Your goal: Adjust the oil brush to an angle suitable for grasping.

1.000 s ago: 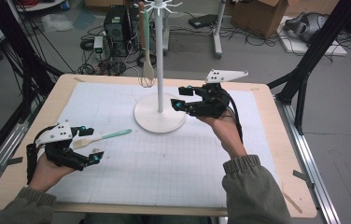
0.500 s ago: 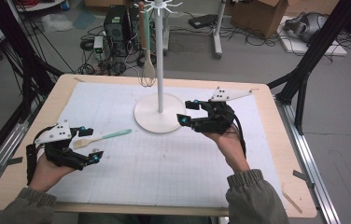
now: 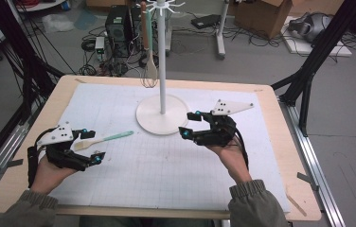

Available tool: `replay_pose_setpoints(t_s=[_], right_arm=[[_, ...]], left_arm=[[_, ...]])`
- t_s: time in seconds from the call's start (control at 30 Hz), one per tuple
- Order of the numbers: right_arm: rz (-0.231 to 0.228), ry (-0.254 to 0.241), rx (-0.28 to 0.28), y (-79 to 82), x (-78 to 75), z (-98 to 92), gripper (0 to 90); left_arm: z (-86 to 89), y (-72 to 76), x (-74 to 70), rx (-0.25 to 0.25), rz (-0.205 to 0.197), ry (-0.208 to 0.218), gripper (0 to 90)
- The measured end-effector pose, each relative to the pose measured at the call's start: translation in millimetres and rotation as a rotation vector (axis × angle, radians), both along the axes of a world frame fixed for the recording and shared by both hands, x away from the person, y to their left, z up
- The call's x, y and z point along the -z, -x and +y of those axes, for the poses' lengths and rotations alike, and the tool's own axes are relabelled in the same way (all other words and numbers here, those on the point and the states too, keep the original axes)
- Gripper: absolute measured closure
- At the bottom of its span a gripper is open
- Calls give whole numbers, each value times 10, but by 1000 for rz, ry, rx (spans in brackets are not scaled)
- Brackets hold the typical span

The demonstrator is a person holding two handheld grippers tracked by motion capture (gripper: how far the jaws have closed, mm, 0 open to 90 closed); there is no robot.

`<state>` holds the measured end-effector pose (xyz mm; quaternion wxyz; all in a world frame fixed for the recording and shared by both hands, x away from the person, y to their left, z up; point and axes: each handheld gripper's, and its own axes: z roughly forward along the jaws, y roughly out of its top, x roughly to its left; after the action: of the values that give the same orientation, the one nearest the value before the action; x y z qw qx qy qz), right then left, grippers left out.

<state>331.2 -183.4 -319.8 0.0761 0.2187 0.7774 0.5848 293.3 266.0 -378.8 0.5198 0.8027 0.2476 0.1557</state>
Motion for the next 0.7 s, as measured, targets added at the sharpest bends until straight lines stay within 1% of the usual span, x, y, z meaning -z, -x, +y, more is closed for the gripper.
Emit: replay_pose_setpoints(t_s=[0.1, 0.23, 0.27, 0.37, 0.5, 0.57, 0.6, 0.7], right_arm=[[1, 13, 1, 23, 60, -14, 338], [10, 7, 3, 58, 123, -44, 336], [11, 11, 3, 68, 129, -49, 334], [11, 17, 7, 109, 164, -79, 332], [16, 30, 15, 159, 230, -119, 330], [24, 43, 21, 175, 257, -130, 314], [19, 45, 25, 188, 277, -140, 314], [21, 43, 29, 221, 329, -169, 314]], left_arm=[[-25, -1, 12, 5, -1, -18, 153], [-35, -12, 19, -2, -1, -27, 179], [-27, -21, 15, 0, -3, -30, 188], [-8, -43, 8, -6, 14, -18, 219], [20, -80, -3, -10, 19, -28, 248], [37, -100, -11, -15, 17, -34, 263], [45, -110, -13, -17, 16, -37, 267], [78, -154, -17, -20, 19, -48, 286]])
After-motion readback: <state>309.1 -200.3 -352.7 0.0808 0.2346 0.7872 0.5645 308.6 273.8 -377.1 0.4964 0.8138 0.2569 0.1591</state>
